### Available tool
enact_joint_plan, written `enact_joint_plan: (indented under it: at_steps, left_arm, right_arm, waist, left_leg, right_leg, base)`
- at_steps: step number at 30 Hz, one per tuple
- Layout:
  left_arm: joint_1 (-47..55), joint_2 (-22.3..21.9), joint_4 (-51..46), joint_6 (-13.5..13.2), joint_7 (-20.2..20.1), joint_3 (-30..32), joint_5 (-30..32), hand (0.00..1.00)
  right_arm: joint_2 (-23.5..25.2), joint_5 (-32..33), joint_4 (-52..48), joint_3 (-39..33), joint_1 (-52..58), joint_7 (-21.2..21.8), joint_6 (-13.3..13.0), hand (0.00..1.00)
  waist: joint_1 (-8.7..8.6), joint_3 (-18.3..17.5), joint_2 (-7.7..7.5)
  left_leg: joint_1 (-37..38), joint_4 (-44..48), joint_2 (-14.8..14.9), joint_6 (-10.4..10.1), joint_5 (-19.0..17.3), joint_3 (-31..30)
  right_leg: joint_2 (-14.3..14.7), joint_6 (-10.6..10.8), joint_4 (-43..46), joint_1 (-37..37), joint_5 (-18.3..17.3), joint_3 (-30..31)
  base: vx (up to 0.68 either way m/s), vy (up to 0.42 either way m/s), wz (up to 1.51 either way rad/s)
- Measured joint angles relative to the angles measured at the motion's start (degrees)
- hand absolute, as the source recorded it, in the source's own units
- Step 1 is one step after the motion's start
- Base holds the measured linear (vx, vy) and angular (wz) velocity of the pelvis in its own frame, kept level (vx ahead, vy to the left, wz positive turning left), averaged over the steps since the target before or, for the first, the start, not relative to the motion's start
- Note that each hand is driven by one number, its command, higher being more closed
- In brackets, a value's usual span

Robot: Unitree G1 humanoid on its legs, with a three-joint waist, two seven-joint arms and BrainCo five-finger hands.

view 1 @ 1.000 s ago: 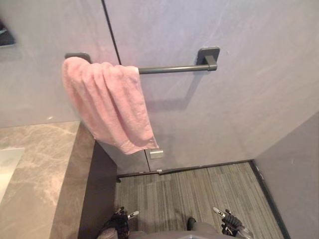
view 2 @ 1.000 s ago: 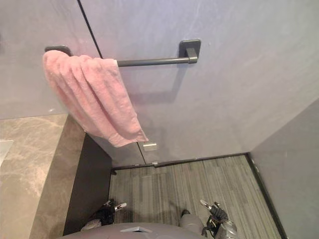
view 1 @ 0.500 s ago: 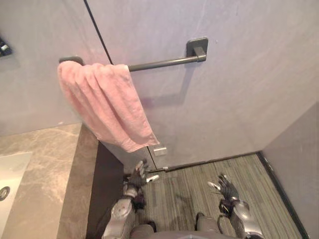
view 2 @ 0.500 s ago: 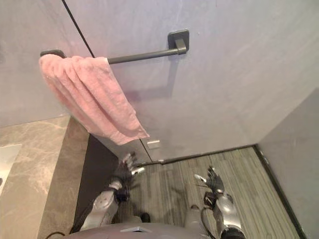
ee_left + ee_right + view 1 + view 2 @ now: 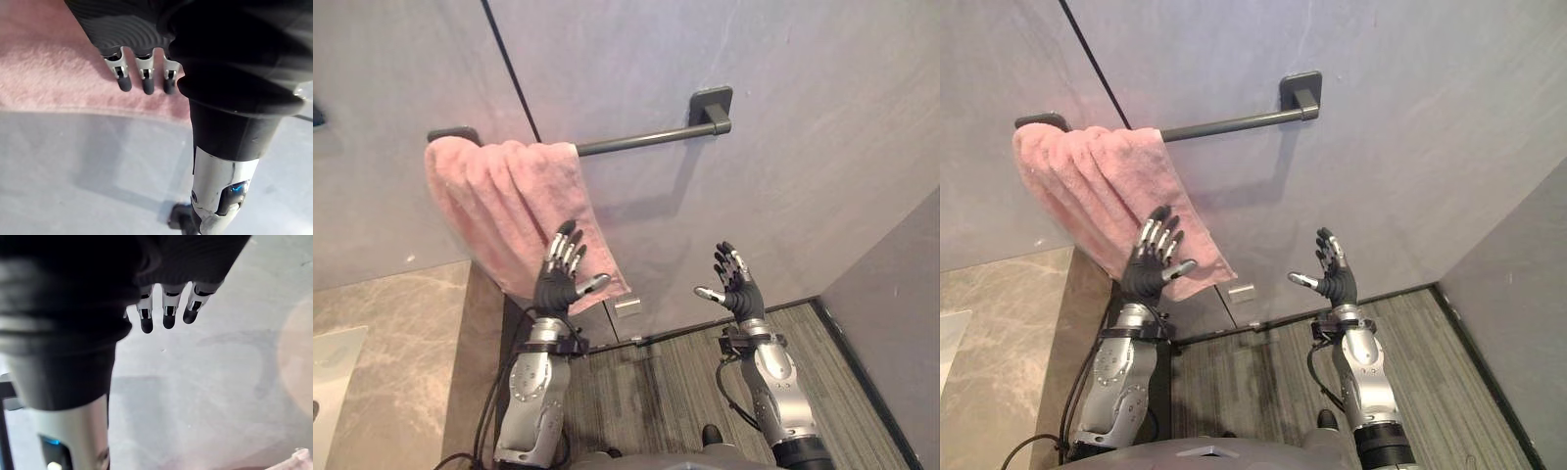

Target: Organize washtable

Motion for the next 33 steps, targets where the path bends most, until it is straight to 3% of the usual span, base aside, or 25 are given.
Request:
enact_joint_plan:
  at_steps: [5,7,14,18,27,33]
  left_arm:
    - [4.52,-0.13,-1.89,-0.10,0.80,3.84,1.54,0.00]
    - [5.61,-0.12,-1.99,-0.10,0.65,4.35,1.48,0.00]
    - [8.05,0.54,-2.00,-0.07,-4.83,3.99,-3.20,0.00]
    - [8.21,0.69,-1.97,-0.03,-5.68,3.56,-3.24,0.00]
    - [7.65,1.21,-0.46,-0.08,-2.42,9.56,-3.15,0.00]
    - [6.53,1.96,2.91,-0.09,0.82,10.86,-3.04,0.00]
  right_arm:
    - [-0.28,0.04,-4.28,2.30,0.55,2.36,-0.95,0.00]
    - [-1.22,0.05,-4.33,3.59,0.49,2.81,-1.29,0.00]
    - [-4.67,0.08,-4.31,5.18,-1.81,3.15,-1.29,0.00]
    - [-6.48,0.10,-4.05,6.30,-4.81,3.25,-1.29,0.00]
    - [-7.82,0.14,10.06,8.20,-16.56,2.42,-0.82,0.00]
    - [-8.91,0.74,19.33,8.23,-25.21,1.30,0.53,0.00]
  waist:
    - [0.41,-0.82,-1.11]
    - [1.32,-1.32,-1.55]
    - [2.00,-1.70,-1.88]
    - [2.32,-1.71,-1.88]
    - [3.74,-1.67,-1.80]
    - [5.80,-1.49,-1.55]
  left_leg:
    - [-0.31,-0.11,0.04,0.42,0.10,-1.02]
    - [-0.40,-0.82,0.02,0.40,0.40,-1.44]
    - [-0.89,-1.79,0.00,0.06,1.99,-3.00]
    - [-0.92,-1.79,-0.01,0.06,2.00,-3.64]
    - [-0.52,-4.90,-0.05,-0.09,4.39,-5.88]
    - [-1.37,-4.60,0.20,-0.41,5.02,-7.12]
  right_leg:
    - [-0.14,-0.13,-2.50,1.29,1.57,-1.00]
    - [-0.15,-0.13,-2.69,1.48,1.60,-1.17]
    - [-0.26,-0.34,-3.55,1.54,2.15,-3.04]
    - [-0.31,-0.36,-3.55,1.82,2.17,-3.61]
    - [-0.41,-0.55,-3.53,2.60,2.07,-6.26]
    - [-0.29,-0.90,-3.73,2.72,2.33,-7.28]
  base:
    - [-0.06,-0.009,0.08]
    - [-0.06,-0.015,0.10]
    - [0.00,-0.013,0.13]
    - [0.00,-0.001,0.05]
    - [-0.03,-0.011,0.16]
    - [-0.02,-0.016,0.11]
